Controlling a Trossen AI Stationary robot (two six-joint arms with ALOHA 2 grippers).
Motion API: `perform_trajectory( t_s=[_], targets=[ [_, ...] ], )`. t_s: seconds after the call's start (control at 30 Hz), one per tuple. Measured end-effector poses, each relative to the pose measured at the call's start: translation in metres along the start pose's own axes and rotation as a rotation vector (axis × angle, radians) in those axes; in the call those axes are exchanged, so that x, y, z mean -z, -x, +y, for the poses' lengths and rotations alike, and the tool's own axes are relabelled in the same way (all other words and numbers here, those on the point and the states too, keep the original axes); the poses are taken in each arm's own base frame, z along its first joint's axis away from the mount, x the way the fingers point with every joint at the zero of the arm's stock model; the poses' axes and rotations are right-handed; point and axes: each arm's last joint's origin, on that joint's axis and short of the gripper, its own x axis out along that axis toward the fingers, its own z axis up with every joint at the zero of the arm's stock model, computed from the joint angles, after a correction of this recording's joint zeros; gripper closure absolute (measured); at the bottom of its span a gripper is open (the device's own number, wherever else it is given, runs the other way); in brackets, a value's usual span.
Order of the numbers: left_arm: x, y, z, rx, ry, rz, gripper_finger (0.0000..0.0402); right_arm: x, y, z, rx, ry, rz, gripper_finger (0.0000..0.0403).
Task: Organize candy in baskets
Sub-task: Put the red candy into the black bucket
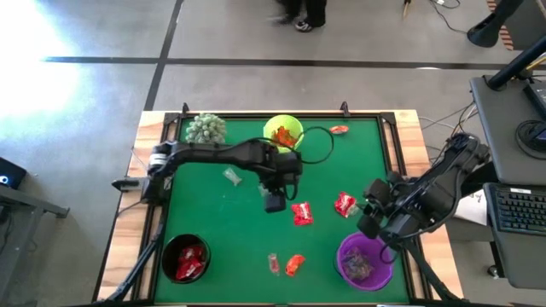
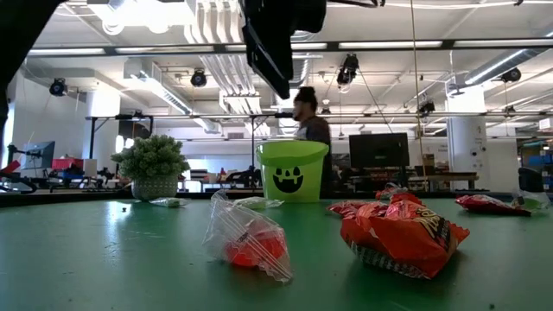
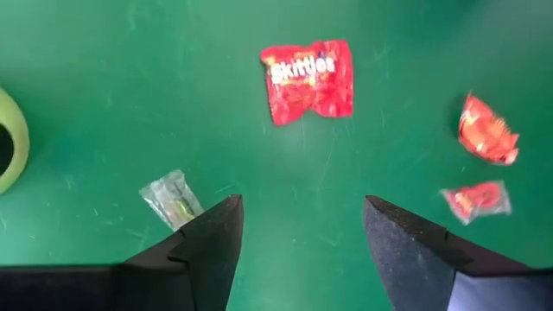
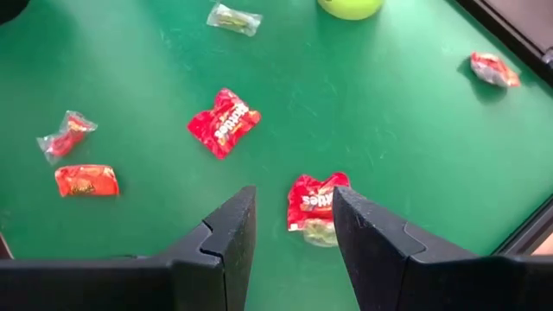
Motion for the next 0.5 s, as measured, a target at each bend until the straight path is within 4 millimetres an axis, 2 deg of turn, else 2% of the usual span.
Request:
perform_trajectory(
  t_s=[0.3, 0.5],
  targets=[
    [-0.013, -0.025, -0.013, 0.011, -0.231, 0.096, 0.0182, -0.001, 0.003, -0.004, -0.011, 0.044, -0.013, 0.0257],
    [-0.018, -0.034, -0.014, 0.021, -0.373, 0.124, 0.0182, -0.003, 0.003, -0.005, -0.005, 0.008, -0.027, 0.0257]
  ],
)
